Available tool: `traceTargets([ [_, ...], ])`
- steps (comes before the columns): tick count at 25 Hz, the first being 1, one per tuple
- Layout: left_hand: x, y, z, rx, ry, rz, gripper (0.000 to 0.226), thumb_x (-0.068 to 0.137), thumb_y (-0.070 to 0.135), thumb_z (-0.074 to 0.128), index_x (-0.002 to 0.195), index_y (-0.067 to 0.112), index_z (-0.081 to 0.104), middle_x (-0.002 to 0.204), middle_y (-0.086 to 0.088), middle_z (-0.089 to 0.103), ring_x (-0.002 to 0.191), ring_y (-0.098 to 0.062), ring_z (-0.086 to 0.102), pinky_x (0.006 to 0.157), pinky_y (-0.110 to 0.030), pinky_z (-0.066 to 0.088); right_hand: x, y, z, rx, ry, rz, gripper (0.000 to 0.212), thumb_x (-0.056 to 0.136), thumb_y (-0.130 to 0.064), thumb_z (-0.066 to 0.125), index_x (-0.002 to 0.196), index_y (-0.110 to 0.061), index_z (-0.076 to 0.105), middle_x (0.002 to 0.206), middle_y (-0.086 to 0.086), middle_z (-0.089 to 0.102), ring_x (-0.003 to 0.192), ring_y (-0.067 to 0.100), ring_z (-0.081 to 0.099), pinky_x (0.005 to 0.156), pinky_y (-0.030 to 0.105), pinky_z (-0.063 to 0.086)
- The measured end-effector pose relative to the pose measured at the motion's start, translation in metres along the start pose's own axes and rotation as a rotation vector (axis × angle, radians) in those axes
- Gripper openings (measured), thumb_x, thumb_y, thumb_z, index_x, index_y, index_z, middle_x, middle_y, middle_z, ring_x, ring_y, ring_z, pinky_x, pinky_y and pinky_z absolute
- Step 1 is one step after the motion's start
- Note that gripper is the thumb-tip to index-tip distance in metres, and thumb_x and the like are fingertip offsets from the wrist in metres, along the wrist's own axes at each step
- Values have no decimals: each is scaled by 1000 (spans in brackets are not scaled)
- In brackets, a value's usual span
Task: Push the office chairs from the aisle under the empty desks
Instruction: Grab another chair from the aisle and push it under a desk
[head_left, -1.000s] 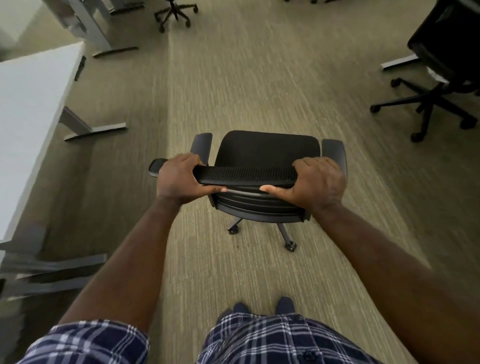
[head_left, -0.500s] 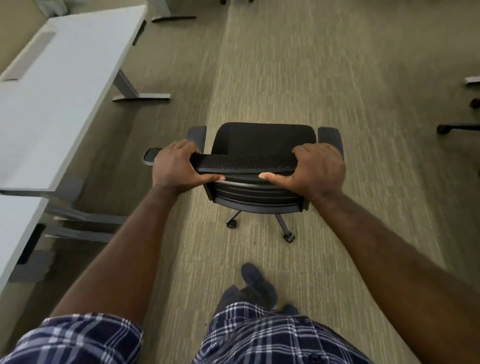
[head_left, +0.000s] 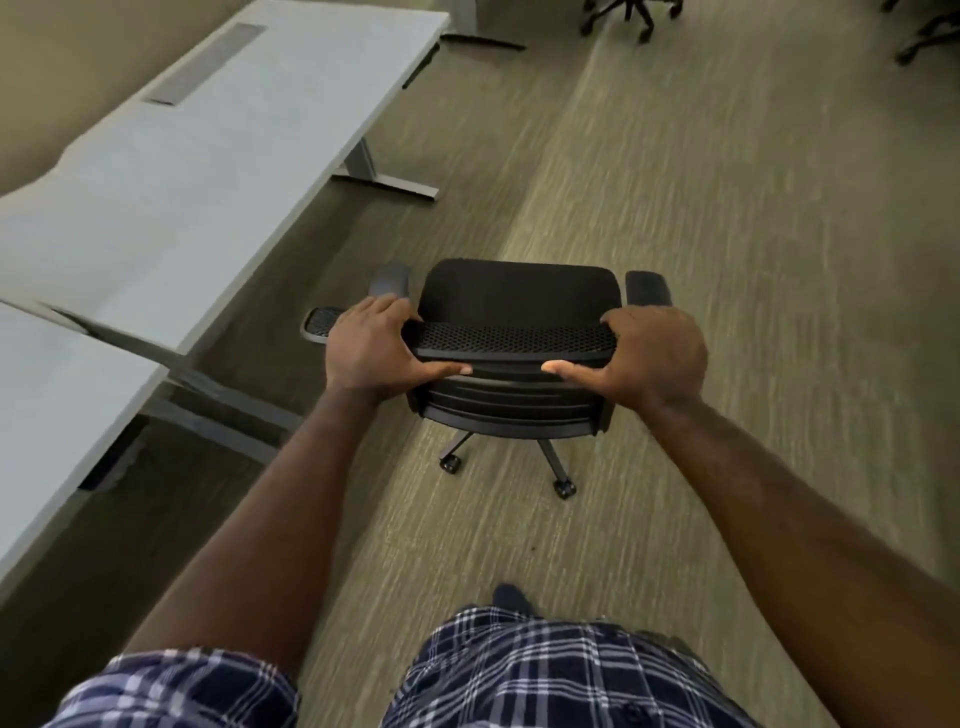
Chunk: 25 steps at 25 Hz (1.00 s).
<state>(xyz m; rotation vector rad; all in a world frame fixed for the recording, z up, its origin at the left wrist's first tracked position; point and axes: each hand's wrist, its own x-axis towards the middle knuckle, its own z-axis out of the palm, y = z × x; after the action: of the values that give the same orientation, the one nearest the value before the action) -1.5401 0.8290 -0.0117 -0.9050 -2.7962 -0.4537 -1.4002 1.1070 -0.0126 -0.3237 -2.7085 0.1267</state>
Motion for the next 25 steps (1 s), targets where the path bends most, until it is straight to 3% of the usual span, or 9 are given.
traceTargets([
  [3,13,-20,-2,1,39,-58,77,53,103,42,83,32,50,83,15,47,77,-6,42,69,-27,34,42,-9,16,39,-22,-63,91,61,-101,38,77,-16,66,66,-4,52,60,17,47,64,29,30],
  [7,30,-38,-2,35,72,-169,77,52,104,40,82,34,44,82,15,46,75,-8,43,68,-27,34,96,-14,41,70,-52,-155,93,59,-102,40,81,-16,68,70,1,61,64,23,58,62,28,33],
  [15,61,-49,1,126,129,-415,86,52,104,38,83,27,56,82,14,46,76,-9,44,66,-28,33,198,-19,85,177,-107,-393,90,59,-102,38,72,-17,63,66,1,57,61,24,55,58,31,36],
  [17,76,-42,6,164,152,-502,89,52,104,36,86,25,58,84,12,50,78,-10,46,67,-28,34,236,-13,96,200,-133,-477,90,59,-102,38,75,-16,61,68,1,56,63,23,54,60,32,39],
  [21,95,-36,13,213,180,-610,85,54,103,42,85,25,58,84,10,54,77,-11,46,67,-28,34,283,-13,112,206,-176,-594,90,59,-102,33,81,-18,56,74,-4,49,71,22,51,68,33,31],
  [25,112,-32,18,241,191,-691,82,57,98,49,90,24,61,86,9,55,79,-13,51,68,-29,35,325,-17,131,136,-218,-727,100,64,-102,21,96,-14,57,93,6,60,88,29,56,79,42,41],
])
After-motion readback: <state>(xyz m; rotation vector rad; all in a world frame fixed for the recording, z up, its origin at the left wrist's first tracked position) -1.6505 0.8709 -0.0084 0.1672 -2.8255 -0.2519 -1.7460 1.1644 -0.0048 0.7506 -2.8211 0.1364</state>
